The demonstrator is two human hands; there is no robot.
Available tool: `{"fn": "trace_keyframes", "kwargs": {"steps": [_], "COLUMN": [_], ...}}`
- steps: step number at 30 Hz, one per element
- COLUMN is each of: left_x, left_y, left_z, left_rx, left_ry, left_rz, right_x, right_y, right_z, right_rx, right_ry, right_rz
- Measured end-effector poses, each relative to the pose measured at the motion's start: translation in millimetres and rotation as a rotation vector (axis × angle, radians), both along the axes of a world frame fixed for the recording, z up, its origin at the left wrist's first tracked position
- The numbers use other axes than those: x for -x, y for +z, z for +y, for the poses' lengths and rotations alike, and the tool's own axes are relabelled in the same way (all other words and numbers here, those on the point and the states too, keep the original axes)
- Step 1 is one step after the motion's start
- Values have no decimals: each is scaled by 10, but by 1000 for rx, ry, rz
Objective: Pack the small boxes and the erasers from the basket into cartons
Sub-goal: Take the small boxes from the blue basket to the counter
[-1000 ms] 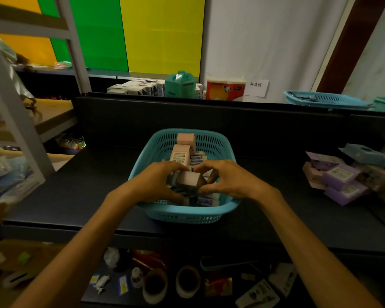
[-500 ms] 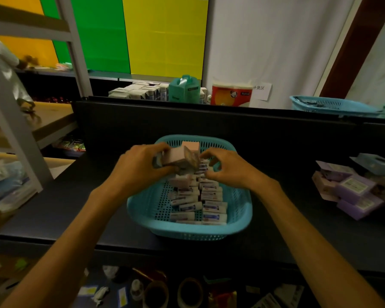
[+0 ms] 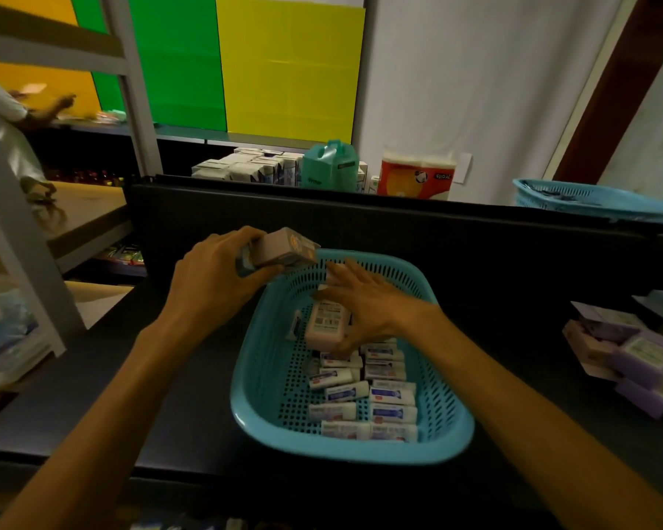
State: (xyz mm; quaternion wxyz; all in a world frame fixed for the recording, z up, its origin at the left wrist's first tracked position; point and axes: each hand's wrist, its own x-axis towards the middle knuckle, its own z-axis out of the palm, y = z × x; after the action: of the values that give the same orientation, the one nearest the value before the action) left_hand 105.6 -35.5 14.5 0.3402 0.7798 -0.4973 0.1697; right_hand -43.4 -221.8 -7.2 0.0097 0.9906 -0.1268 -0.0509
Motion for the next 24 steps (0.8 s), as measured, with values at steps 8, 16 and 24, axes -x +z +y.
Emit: {"fn": "trace_keyframes", "kwargs": {"steps": [8, 16, 24], "left_x": [-90, -82, -89], "left_y": [-63, -64, -98], "left_z": [-113, -108, -106], "left_rx": [20, 34, -11], "left_ry": [-36, -73, -56], "left_rz": [1, 11, -15], "right_x": [-31, -72, -229], "right_y": [-30, -7, 12], "right_z": [-157, -170, -383], "right_rx": [86, 50, -57], "right_ry": [-3, -57, -198], "right_rz": [57, -79, -187]}}
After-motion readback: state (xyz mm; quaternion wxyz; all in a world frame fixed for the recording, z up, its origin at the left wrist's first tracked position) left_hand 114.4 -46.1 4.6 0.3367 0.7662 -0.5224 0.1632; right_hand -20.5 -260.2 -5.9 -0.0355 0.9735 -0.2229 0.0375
